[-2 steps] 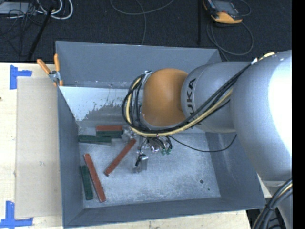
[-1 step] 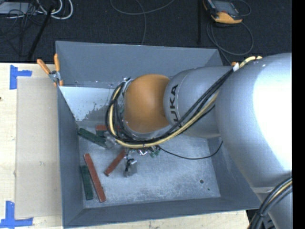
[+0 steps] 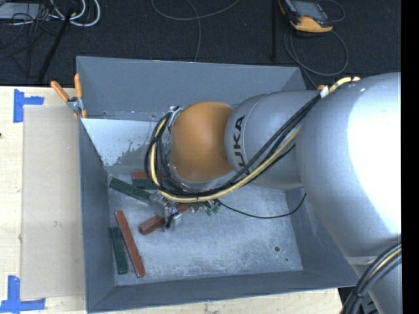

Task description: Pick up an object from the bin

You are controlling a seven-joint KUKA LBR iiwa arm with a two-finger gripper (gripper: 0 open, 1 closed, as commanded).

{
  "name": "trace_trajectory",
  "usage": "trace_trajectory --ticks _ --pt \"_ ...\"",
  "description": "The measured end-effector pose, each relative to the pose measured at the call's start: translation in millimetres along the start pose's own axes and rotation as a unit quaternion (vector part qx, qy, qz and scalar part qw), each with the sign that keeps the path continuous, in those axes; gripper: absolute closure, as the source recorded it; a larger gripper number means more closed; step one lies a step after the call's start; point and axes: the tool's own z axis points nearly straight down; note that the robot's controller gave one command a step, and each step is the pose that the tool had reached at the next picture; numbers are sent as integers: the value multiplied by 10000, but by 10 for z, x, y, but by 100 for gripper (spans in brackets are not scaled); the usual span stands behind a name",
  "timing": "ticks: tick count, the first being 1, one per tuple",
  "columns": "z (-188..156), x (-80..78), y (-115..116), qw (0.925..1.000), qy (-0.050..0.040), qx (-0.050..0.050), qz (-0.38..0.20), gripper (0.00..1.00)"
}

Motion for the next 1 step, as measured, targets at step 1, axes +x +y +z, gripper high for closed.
trace_trajectory --ticks 1 --pt "-1312 -68 102 9991 -41 5 411 100"
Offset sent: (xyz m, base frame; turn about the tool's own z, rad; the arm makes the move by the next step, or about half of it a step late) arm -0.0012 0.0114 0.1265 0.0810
